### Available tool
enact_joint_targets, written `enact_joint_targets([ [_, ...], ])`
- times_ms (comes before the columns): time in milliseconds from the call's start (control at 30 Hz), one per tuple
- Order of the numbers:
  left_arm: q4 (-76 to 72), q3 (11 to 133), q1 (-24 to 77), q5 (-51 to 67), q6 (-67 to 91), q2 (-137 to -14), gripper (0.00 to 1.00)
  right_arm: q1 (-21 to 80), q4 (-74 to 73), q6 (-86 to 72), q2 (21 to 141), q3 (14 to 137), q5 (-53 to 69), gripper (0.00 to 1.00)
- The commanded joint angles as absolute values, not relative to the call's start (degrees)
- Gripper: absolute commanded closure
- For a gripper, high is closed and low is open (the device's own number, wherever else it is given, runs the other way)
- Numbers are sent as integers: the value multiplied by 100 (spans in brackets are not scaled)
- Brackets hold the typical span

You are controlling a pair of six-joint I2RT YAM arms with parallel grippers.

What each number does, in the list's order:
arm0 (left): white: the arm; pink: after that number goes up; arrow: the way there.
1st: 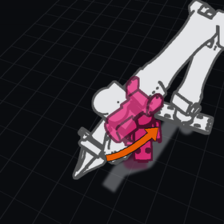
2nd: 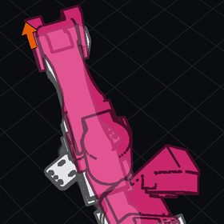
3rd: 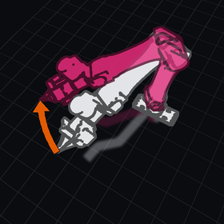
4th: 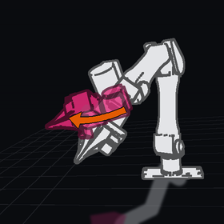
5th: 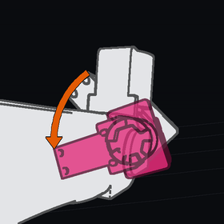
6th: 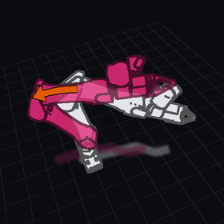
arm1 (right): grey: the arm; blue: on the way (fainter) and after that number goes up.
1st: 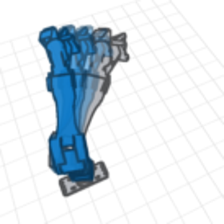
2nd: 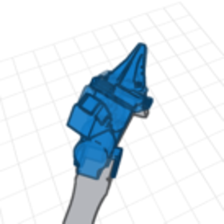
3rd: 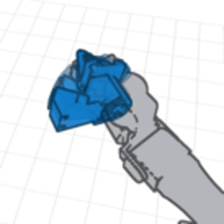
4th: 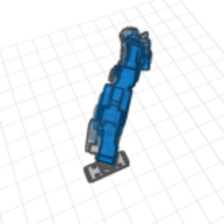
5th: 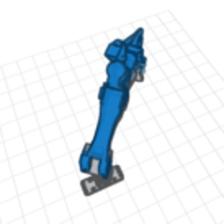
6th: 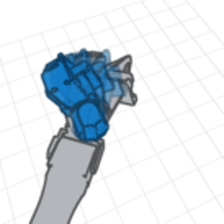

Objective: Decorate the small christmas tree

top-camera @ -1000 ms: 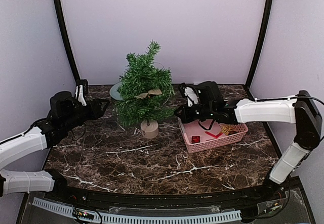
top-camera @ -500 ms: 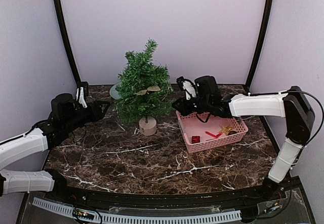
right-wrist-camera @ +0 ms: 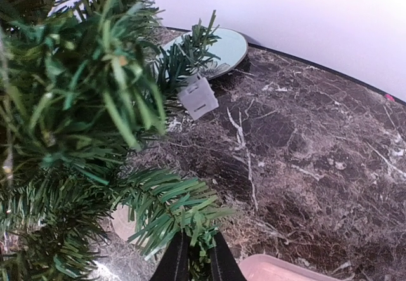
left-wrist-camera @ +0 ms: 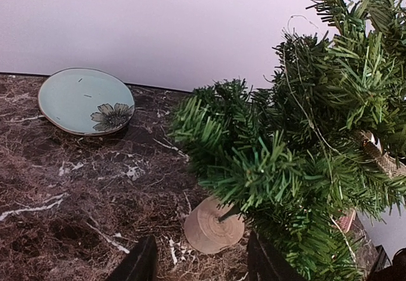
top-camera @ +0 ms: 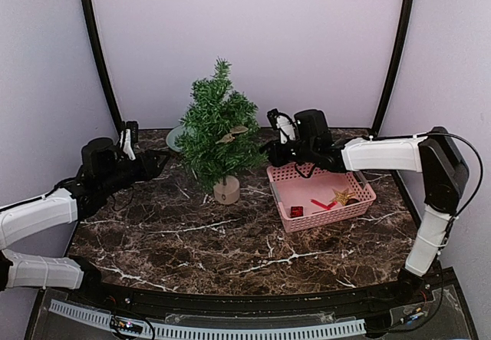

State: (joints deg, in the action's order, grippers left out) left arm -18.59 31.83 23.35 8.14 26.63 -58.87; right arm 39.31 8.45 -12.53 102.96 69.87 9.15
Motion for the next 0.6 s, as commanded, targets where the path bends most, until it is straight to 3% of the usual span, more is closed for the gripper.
enact_joint_targets([
  [0, -2192, 3393, 2294, 1071, 2667, -5979, 51, 3876, 1339, -1166, 10476, 7308, 1133, 87],
  [433, -2280, 3419, 2290, 1229, 2641, -6068, 51, 3542, 985, -1136, 9764, 6894, 1012, 47],
  [567, -2137, 3396, 2250, 1114, 2762, -6013, 49, 3424, 609, -1101, 9256, 6537, 920, 40],
])
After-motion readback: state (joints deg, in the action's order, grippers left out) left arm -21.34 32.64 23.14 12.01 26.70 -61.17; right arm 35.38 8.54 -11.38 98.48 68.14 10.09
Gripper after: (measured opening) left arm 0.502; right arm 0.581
